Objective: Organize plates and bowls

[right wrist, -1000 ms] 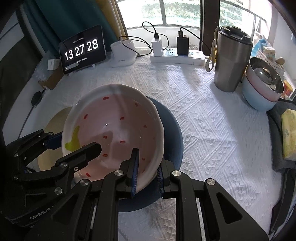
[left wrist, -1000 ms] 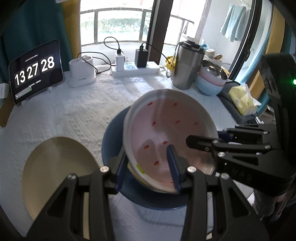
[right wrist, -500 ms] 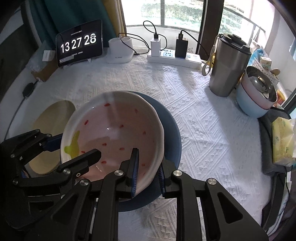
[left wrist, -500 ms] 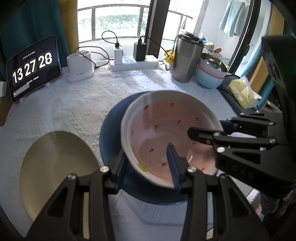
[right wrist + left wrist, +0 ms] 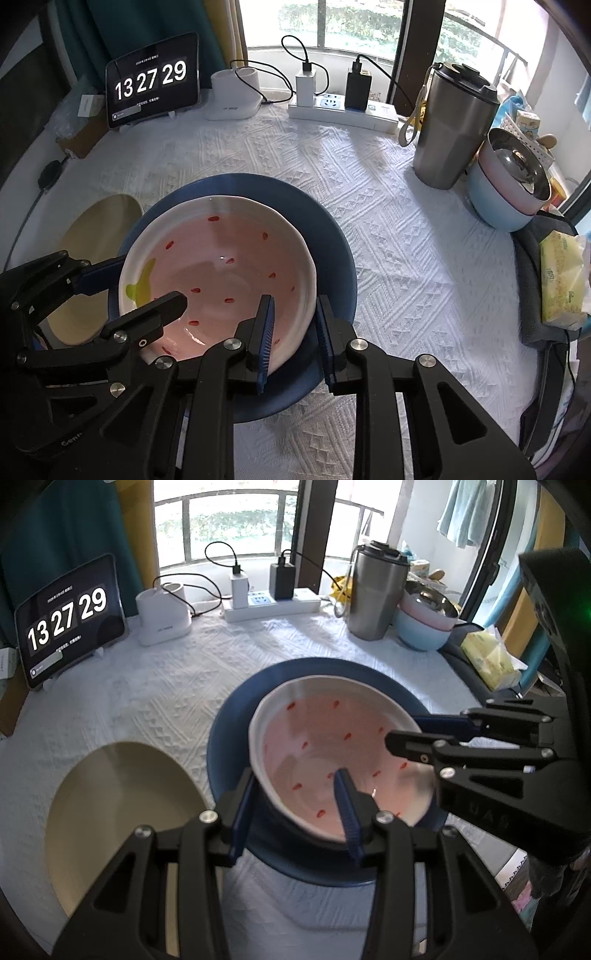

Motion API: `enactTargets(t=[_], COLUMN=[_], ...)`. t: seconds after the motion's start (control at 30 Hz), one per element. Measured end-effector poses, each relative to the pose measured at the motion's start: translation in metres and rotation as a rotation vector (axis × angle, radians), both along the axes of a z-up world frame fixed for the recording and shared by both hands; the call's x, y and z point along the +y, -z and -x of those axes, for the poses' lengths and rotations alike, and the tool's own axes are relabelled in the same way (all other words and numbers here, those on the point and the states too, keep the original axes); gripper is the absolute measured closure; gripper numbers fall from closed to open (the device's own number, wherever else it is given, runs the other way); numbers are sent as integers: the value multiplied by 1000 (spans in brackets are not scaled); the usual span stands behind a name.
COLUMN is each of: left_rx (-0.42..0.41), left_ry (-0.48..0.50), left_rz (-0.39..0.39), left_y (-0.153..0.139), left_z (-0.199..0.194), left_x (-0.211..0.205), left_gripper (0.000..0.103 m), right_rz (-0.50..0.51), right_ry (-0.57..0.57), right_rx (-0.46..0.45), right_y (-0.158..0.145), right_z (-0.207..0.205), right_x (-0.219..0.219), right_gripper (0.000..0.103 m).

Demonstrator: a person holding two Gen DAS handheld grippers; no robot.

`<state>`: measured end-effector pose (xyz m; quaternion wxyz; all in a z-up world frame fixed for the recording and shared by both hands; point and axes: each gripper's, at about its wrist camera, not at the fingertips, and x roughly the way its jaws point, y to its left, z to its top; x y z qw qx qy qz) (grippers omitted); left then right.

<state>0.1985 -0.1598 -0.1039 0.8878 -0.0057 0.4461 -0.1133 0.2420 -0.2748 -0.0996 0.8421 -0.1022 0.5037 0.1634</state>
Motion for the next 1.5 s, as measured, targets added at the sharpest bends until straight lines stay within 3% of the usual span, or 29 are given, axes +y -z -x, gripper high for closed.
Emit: enactTargets(t=[0.97,1.5], left_rx=[-26,-30], left_ry=[-31,-127], left_rz=[52,57], left_y=[-15,-13], left_z=[-2,-11], left_x=[27,75], left_gripper=[59,59], right_rz=[-79,-141], right_ry=[6,28], right_rx=[13,-66], right_y=[-4,-31], right_z=[1,3], right_x=[-8,-28], right_gripper=[77,76])
